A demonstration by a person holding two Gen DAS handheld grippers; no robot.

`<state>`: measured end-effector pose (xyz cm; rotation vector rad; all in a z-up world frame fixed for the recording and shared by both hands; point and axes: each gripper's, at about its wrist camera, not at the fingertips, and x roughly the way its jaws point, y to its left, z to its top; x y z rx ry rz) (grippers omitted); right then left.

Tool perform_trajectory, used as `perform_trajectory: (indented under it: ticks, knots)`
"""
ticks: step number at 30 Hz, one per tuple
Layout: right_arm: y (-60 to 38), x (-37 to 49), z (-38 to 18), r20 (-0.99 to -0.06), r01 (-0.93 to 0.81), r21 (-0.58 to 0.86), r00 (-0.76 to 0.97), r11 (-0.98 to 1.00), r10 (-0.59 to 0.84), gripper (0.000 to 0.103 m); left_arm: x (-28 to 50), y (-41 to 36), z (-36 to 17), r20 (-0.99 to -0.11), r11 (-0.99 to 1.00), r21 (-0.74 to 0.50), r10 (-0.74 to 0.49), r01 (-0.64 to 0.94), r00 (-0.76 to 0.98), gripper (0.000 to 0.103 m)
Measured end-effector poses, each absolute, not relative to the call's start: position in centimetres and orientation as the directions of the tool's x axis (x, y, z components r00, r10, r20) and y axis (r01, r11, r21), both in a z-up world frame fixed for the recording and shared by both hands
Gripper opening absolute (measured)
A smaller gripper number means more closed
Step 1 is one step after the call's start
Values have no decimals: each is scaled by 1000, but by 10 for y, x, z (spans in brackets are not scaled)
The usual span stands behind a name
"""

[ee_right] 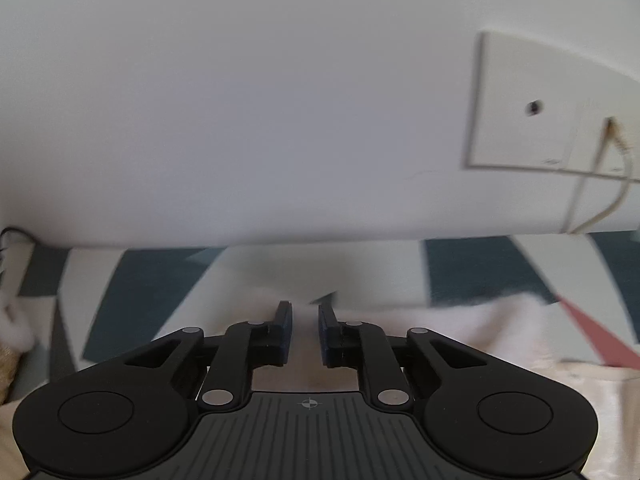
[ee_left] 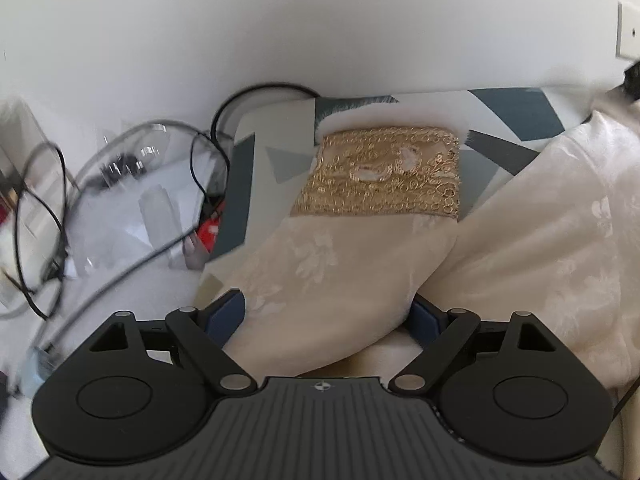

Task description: Fold clothes

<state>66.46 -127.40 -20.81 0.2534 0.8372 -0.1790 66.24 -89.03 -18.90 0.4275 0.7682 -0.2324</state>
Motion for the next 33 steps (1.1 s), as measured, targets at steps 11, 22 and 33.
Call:
perform_trajectory:
  ticks: [11,22,33]
  knots:
    - [-1328,544,-157,-698,432,248,700,867,-149,72,606,-893,-145,-694,933,128,-157,335,703,95]
    - [-1383,320,-110,-687,679,362,657,638,-310,78,530,-880,-120,-703,861,-192,-455,470,546,96]
    - [-1359,230,-127,-761,741,176,520,648,-387,76,457,-966,-134,-712,798,-235,-530,555,460,96]
